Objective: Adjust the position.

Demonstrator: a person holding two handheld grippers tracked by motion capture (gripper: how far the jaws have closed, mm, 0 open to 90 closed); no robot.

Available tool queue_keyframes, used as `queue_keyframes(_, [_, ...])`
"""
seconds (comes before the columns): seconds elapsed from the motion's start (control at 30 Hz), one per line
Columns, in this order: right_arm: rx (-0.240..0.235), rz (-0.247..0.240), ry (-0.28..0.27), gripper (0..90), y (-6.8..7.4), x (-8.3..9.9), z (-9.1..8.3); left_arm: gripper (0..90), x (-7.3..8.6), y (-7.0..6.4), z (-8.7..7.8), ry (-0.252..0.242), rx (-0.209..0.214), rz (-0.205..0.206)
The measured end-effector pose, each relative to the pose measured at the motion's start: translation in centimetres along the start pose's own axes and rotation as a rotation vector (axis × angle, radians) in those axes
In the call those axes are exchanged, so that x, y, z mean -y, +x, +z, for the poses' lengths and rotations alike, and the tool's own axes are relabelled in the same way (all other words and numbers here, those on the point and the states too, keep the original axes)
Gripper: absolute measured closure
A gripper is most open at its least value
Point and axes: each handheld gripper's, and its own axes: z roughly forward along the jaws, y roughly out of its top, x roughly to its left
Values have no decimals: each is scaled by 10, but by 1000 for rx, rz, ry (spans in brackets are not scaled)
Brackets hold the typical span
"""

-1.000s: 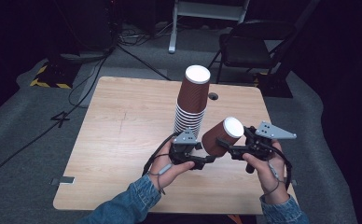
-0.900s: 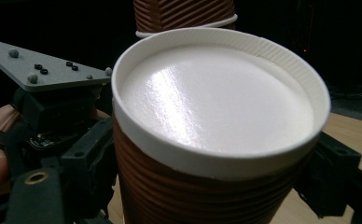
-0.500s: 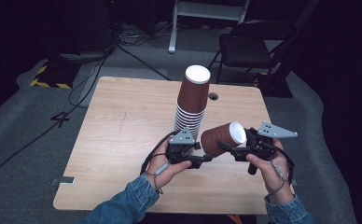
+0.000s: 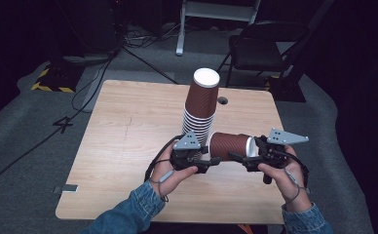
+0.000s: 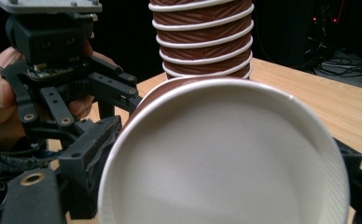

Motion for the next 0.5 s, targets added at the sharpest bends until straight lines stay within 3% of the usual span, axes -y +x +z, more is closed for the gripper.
queue_keyframes(0.27, [-13, -36, 70, 179, 0, 0, -3, 634, -1, -1, -2, 8, 31, 17])
queue_keyframes(0.33, [-14, -51, 104, 179, -1, 2, -3, 712, -2, -1, -4, 0, 43, 24])
queue_keyframes(0.5, [-29, -58, 156, 177, -3, 7, 0, 757, -4, -5, -4, 38, 31, 72])
